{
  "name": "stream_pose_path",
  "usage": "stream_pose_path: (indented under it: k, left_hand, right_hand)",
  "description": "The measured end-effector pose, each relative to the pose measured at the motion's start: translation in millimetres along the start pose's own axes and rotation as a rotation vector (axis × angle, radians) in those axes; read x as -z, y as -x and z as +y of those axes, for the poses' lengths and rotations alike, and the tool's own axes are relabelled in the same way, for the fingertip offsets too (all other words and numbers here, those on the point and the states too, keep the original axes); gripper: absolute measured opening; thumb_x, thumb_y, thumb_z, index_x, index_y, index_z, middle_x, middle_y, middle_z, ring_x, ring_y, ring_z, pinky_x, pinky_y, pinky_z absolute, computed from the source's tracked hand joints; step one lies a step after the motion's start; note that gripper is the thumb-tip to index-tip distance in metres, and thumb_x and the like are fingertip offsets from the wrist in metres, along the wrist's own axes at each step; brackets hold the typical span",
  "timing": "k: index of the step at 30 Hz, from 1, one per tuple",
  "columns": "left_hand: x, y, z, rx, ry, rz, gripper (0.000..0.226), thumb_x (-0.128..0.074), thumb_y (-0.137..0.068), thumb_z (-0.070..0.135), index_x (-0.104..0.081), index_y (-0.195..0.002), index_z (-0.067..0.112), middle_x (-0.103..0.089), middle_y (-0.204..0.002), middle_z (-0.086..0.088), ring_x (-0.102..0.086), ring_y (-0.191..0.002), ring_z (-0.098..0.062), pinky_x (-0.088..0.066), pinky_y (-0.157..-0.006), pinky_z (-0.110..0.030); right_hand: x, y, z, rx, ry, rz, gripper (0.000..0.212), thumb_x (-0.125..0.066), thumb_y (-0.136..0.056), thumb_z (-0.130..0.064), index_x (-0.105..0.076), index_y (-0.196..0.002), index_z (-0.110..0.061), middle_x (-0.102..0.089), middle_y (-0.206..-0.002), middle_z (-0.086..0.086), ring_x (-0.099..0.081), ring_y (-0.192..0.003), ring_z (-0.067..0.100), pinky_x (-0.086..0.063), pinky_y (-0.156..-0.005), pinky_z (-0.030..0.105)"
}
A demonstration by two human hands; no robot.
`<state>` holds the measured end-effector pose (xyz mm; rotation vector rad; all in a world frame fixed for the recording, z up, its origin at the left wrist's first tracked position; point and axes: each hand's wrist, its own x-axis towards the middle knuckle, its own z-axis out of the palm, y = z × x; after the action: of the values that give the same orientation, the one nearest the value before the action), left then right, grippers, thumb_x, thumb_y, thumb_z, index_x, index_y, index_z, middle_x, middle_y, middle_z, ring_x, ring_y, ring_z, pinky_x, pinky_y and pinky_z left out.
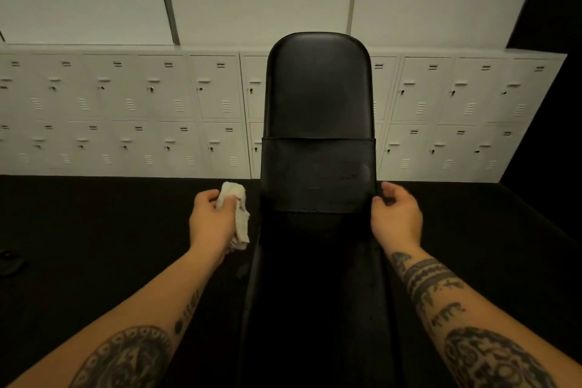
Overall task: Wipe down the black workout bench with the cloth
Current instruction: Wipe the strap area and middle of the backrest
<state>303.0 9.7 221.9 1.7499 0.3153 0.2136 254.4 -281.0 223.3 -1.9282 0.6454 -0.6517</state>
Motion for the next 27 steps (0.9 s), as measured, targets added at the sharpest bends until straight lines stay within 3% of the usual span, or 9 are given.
stream_pose_path:
  k: [4, 9, 13, 18, 20, 23, 27]
  left_hand:
    - [-34, -17, 12, -0.083, -0.017, -0.002, 0.036, -0.058, -0.102, 0.030, -0.049, -0.135, 0.023, -0.057, -0.115, 0.004, -0.059, -0.092, -0.011, -0.046, -0.068, -0.024]
    - [-67, -12, -1, -0.104, -0.156, -0.026, 0.021, -0.047, -0.106, 0.038, -0.048, -0.117, 0.021, -0.059, -0.102, -0.003, -0.059, -0.084, -0.015, -0.052, -0.067, -0.035]
    - [-62, 1, -20, -0.169, -0.222, -0.036, 0.024, -0.053, -0.103, 0.040, -0.049, -0.111, 0.018, -0.056, -0.091, 0.001, -0.058, -0.079, -0.011, -0.042, -0.057, -0.026]
    - [-48, 14, -41, -0.153, -0.284, -0.082, 0.017, -0.055, -0.103, 0.036, -0.053, -0.103, 0.019, -0.061, -0.094, -0.004, -0.062, -0.082, -0.016, -0.044, -0.059, -0.028]
    - [-50, 11, -34, -0.203, -0.221, -0.043, 0.010, -0.058, -0.101, 0.033, -0.057, -0.104, 0.024, -0.063, -0.099, -0.001, -0.063, -0.090, -0.017, -0.047, -0.066, -0.028]
    - [-65, 1, -7, -0.418, -0.170, 0.047, 0.024, -0.062, -0.099, 0.030, -0.063, -0.121, 0.020, -0.059, -0.117, 0.002, -0.057, -0.107, -0.014, -0.047, -0.086, -0.028]
    - [-91, -2, 12, -0.692, -0.450, -0.020, 0.039, -0.067, -0.096, 0.028, -0.064, -0.134, 0.019, -0.051, -0.137, 0.001, -0.038, -0.129, -0.019, -0.038, -0.111, -0.038]
  right_hand:
    - [-12, -12, 1, -0.043, 0.244, -0.162, 0.060, -0.067, -0.092, -0.028, -0.044, -0.146, -0.017, -0.048, -0.145, 0.007, -0.049, -0.130, 0.027, -0.041, -0.104, 0.038]
    - [-18, -11, 4, -0.031, 0.244, -0.096, 0.058, -0.068, -0.092, -0.026, -0.044, -0.144, -0.017, -0.050, -0.143, 0.006, -0.049, -0.129, 0.026, -0.042, -0.102, 0.037]
    - [-19, -10, 6, -0.032, 0.239, -0.082, 0.056, -0.068, -0.092, -0.026, -0.046, -0.142, -0.017, -0.052, -0.140, 0.005, -0.051, -0.127, 0.025, -0.043, -0.099, 0.036]
    - [-19, -12, 9, -0.032, 0.223, -0.082, 0.055, -0.069, -0.091, -0.026, -0.047, -0.141, -0.019, -0.054, -0.138, 0.004, -0.053, -0.125, 0.025, -0.044, -0.098, 0.036]
    - [-19, -13, 9, -0.034, 0.223, -0.086, 0.056, -0.069, -0.091, -0.026, -0.047, -0.141, -0.019, -0.053, -0.139, 0.004, -0.053, -0.126, 0.025, -0.044, -0.099, 0.037]
    - [-18, -13, 9, -0.032, 0.228, -0.091, 0.057, -0.069, -0.090, -0.027, -0.046, -0.142, -0.019, -0.053, -0.139, 0.004, -0.053, -0.125, 0.025, -0.044, -0.100, 0.039]
    - [-16, -14, 6, -0.047, 0.221, -0.112, 0.056, -0.069, -0.091, -0.026, -0.046, -0.141, -0.019, -0.053, -0.138, 0.004, -0.053, -0.124, 0.024, -0.045, -0.097, 0.036]
